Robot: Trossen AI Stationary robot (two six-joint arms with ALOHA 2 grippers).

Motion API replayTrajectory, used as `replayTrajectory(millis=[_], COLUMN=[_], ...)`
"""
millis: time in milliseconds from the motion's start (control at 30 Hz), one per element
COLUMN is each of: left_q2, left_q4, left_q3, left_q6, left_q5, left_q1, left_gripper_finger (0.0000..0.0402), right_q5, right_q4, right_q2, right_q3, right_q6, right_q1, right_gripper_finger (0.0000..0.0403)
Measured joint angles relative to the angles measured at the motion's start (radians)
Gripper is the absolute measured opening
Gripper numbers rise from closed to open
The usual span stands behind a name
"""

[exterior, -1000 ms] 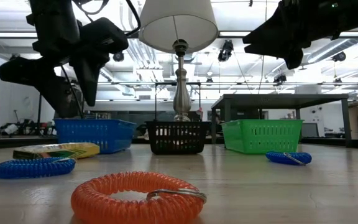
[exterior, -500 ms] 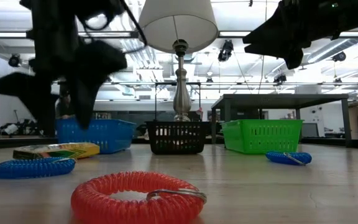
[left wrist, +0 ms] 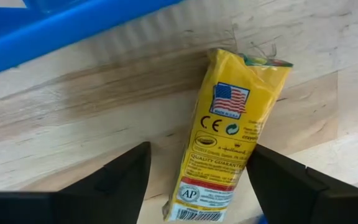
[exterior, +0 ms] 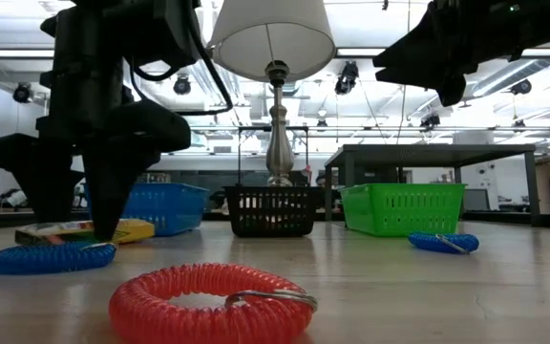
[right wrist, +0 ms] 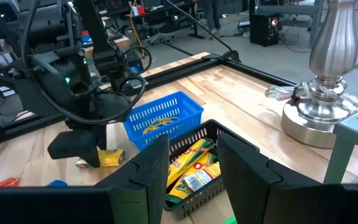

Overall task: Pick & Place Office Desk Supplies
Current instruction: Put the yellow crayon box into the black bin

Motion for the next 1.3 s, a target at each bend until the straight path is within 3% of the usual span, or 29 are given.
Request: replayTrajectory(millis=[267, 733, 1100, 1300], left_q2=[0.000, 0.001, -0.002, -0.086], left_q4=[0.003, 0.021, 0.020, 0.008], left_q3=[0.000, 0.000, 0.000, 0.000], left_q6=[0.003, 0.006, 0.006, 0.003], left_q5=[-0.001, -0.011, -0.011, 0.007], left_q1=[0.000, 0.001, 0.001, 0.001], left_gripper_finger=[0.0238, 0.0146, 0.0136, 0.0136], right_q5=[0.000, 0.000, 0.000, 0.000], right_q4=[0.000, 0.000, 0.000, 0.000], right_q2=[0.000, 0.000, 0.000, 0.000], right_q3=[0.000, 0.000, 0.000, 0.000], right_q6=[0.000, 0.000, 0.000, 0.000], right_q1=[0.000, -0.001, 0.000, 0.000], right_gripper_finger=[0.0134, 0.0134, 0.0134, 0.0134])
